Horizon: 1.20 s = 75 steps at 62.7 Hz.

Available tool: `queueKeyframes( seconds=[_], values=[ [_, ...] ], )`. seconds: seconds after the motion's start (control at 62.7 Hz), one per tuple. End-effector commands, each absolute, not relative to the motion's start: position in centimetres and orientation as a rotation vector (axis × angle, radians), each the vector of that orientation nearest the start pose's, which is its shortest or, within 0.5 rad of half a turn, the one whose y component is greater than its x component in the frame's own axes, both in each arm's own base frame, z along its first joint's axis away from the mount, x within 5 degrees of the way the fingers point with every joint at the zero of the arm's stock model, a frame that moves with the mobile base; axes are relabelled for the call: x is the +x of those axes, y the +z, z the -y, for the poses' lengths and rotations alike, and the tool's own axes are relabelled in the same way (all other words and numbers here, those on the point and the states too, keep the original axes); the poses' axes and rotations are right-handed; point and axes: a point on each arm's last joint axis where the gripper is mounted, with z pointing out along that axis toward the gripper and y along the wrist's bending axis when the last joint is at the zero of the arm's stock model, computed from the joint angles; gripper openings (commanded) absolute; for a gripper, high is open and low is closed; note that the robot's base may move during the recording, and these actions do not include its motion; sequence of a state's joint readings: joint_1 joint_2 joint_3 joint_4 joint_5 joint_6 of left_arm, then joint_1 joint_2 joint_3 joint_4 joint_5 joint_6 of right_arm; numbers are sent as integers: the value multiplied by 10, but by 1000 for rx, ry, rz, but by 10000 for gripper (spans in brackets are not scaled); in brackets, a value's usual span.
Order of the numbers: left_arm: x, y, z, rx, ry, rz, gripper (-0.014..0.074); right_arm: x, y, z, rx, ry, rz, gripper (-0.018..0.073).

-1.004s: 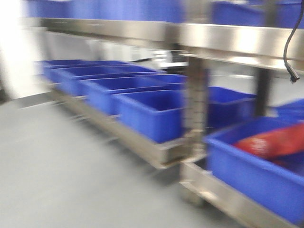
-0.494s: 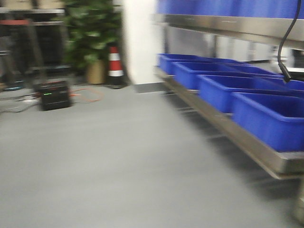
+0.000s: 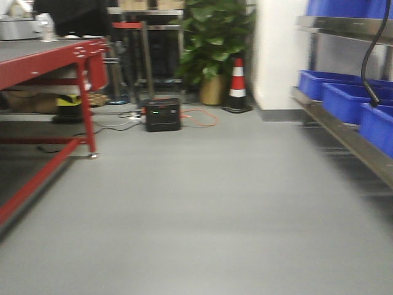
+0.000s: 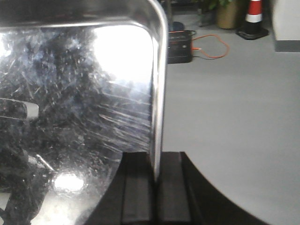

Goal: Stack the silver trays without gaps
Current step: 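Carry the tray in both grippers past the plant and cone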

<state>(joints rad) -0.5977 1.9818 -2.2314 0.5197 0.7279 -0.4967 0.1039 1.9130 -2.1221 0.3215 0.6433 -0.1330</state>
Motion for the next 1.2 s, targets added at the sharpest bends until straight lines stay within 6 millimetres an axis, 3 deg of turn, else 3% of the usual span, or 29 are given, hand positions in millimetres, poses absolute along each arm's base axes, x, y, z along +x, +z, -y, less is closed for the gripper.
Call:
queueKeyframes(
  seconds=[0.0,1.18],
  values=[
    [388,456,245,290,-226,-1769,-19,437,459,-74,-109,399,-1816,-79],
    [388,456,245,290,-226,-1769,-19,437,459,-74,-109,399,-1816,-79]
  ],
)
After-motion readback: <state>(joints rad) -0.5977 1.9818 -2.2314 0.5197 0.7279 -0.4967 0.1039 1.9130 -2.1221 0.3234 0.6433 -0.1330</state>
